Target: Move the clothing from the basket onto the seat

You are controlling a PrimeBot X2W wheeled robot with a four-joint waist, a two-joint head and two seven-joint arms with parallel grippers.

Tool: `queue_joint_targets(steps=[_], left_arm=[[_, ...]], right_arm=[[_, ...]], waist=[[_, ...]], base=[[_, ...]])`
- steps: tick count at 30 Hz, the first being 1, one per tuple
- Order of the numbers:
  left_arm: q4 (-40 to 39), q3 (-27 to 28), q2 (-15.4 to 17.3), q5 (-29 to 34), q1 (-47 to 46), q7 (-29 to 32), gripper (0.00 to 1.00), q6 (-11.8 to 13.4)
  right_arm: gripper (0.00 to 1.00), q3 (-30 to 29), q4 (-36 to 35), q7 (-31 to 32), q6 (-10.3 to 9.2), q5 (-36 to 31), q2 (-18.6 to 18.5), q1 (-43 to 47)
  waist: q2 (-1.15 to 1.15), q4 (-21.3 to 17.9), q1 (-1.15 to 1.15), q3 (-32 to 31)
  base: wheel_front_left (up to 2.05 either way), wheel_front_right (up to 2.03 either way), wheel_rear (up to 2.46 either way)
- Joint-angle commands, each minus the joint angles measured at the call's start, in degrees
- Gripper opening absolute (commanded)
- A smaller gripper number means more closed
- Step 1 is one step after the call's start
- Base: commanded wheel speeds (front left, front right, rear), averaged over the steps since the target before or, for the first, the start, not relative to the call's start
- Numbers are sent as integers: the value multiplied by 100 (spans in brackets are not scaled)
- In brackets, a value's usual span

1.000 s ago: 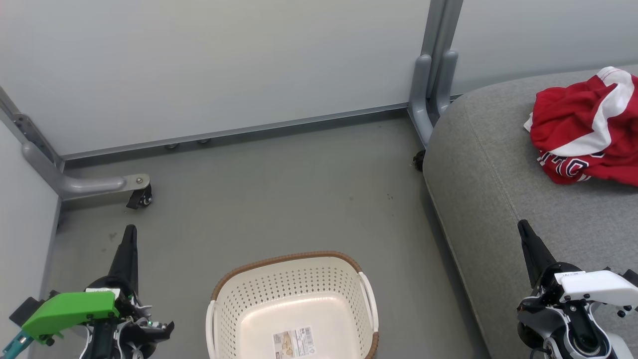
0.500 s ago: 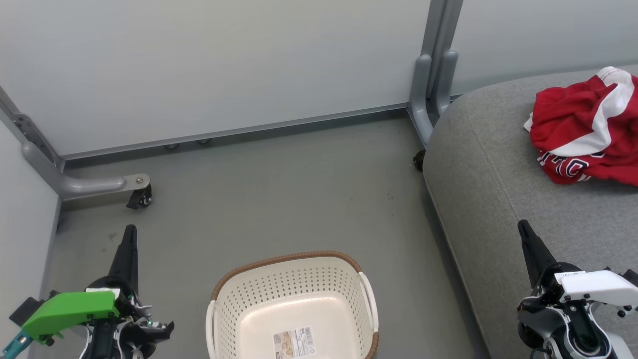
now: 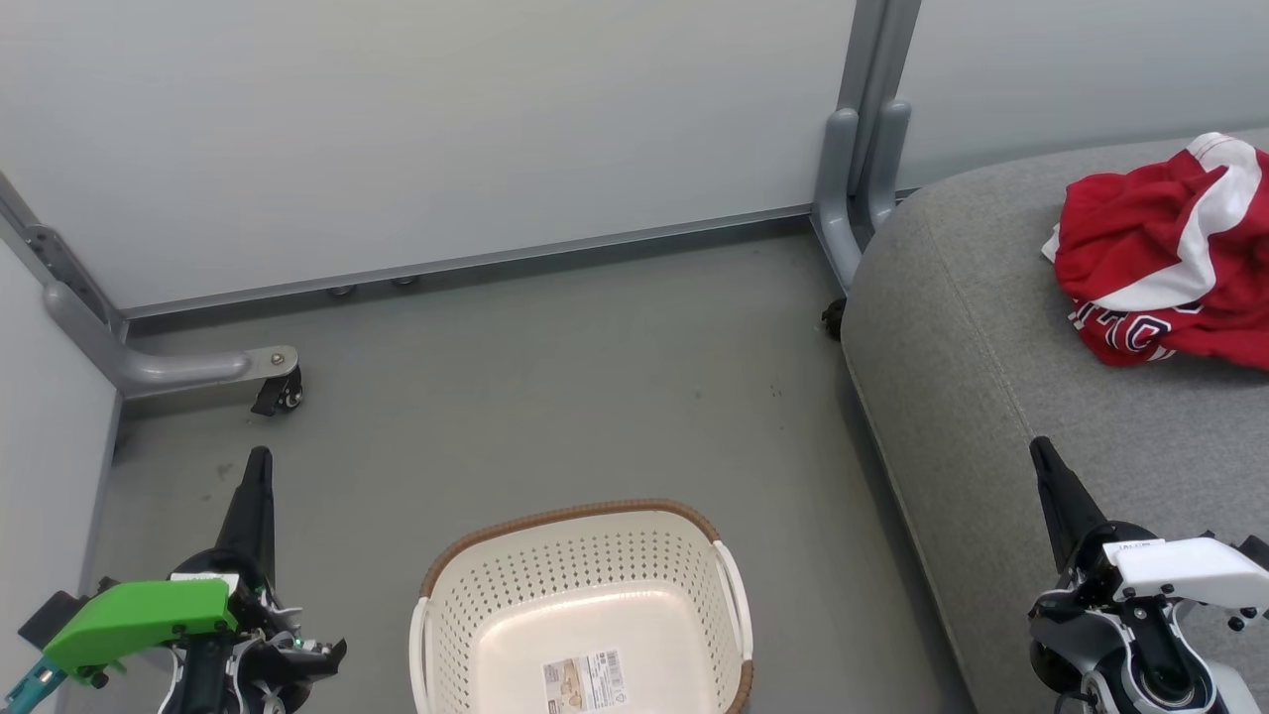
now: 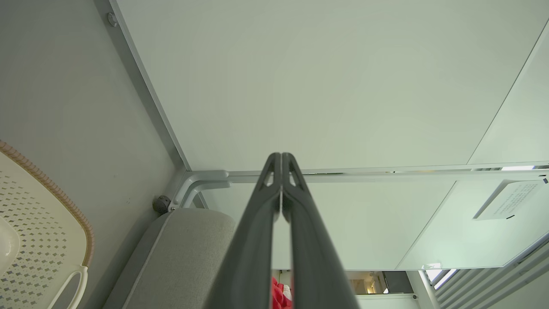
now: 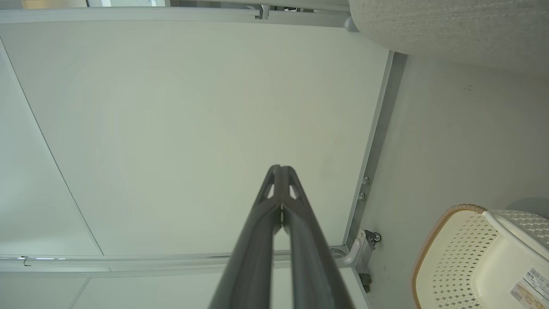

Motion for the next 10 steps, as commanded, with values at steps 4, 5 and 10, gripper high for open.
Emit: queue_joint_targets(steps=[4, 5, 10], left_arm=[[-9, 15, -1, -13, -62, 17, 0, -28], [-9, 15, -1, -13, -62, 17, 0, -28], [-9, 15, -1, -13, -62, 17, 0, -28]], right_arm=[[0, -2, 4, -2, -6, 37, -38, -53], [0, -1, 4, -2, -6, 37, -38, -53], [0, 1, 4, -4, -6, 39, -39, -53]], waist=[[49, 0, 0, 0], [49, 0, 0, 0], [49, 0, 0, 0]], base=[[0, 0, 0], [0, 0, 0], [0, 0, 0]])
